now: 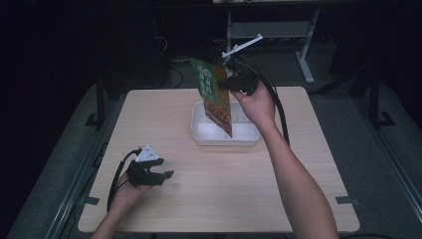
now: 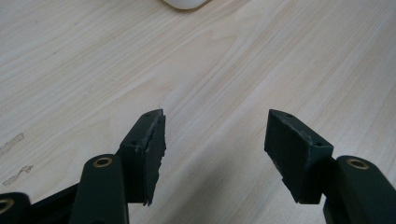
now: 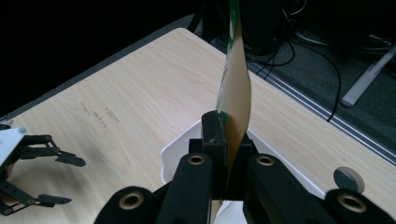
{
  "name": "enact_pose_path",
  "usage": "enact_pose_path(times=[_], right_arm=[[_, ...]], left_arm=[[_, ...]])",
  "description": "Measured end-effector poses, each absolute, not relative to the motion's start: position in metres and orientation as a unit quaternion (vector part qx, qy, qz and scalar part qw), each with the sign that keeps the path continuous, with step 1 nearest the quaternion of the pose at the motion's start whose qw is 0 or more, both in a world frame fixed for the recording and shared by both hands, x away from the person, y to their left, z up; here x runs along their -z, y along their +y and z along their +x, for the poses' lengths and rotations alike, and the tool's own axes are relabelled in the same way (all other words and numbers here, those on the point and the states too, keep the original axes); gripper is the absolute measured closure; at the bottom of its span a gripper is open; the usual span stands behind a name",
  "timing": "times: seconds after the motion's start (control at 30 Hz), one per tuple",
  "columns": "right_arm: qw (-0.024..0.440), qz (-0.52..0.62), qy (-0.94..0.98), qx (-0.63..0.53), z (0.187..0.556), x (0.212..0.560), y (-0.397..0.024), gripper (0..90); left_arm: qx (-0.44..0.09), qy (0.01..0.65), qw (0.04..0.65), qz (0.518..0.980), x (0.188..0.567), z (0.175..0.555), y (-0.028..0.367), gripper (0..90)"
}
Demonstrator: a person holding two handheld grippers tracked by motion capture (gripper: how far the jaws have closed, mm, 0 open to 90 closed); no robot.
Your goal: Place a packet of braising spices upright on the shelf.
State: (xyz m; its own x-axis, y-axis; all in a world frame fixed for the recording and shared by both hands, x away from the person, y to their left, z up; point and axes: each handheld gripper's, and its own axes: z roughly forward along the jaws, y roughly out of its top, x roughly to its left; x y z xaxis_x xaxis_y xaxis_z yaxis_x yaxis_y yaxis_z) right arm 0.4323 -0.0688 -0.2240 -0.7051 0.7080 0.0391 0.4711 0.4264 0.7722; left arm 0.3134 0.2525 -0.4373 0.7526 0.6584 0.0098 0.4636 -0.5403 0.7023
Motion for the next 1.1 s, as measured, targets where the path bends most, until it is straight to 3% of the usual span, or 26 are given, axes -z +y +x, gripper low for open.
enact_pose_path(times=[1.1], right_arm=[[0.203,0.338,0.826,-0.402,0.45,0.269,-0.041,89.8]], left_arm=[[-0.139,0.325,0.365,0.861,0.435,0.313,0.254,38.1]])
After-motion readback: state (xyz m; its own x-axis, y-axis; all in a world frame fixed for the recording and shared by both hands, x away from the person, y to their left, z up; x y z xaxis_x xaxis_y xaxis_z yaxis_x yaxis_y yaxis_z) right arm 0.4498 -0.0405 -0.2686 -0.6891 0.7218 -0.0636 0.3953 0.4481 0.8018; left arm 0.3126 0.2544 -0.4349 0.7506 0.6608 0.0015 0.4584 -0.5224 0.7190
